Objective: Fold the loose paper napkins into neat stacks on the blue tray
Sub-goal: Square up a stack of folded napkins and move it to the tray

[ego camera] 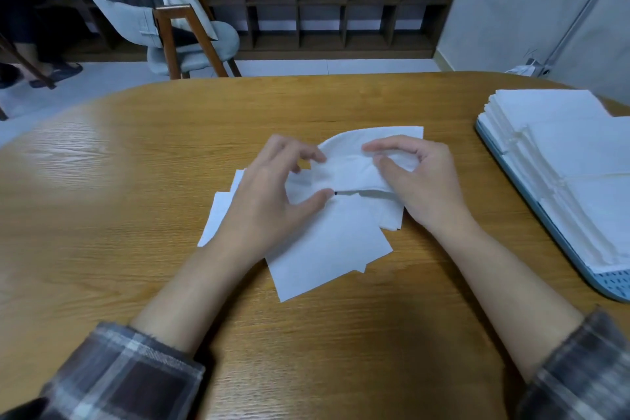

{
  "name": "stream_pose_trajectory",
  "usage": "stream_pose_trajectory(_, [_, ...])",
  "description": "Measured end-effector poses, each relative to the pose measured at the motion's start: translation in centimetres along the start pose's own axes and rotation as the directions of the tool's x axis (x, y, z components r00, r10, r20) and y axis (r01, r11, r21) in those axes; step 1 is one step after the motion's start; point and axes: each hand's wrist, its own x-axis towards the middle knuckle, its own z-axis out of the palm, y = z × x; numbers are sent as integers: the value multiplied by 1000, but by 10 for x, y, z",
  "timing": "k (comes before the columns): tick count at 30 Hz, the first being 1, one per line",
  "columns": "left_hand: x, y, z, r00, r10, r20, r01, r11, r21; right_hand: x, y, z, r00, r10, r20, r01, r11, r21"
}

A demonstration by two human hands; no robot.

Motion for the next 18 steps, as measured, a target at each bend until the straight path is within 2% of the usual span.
stream_pose_trajectory(3, [-3, -2, 3, 975, -70, 213, 58, 996, 62, 2, 1, -3, 999, 22, -49, -22, 1000, -9])
stream_pose_trajectory(5, [-5, -2, 4, 954, -112, 278, 93, 992, 80, 1, 0, -1, 999, 23, -44, -24, 1000, -12])
stream_pose_trajectory(13, [-3, 3, 1, 945, -141, 294, 179, 978, -109, -1, -4, -2, 1000, -8, 11, 8, 1000, 0])
stream_pose_trajectory(18, [4, 4, -5, 956, -189, 224, 259, 904, -340, -5, -12, -2, 975, -50, 216, 18, 989, 148])
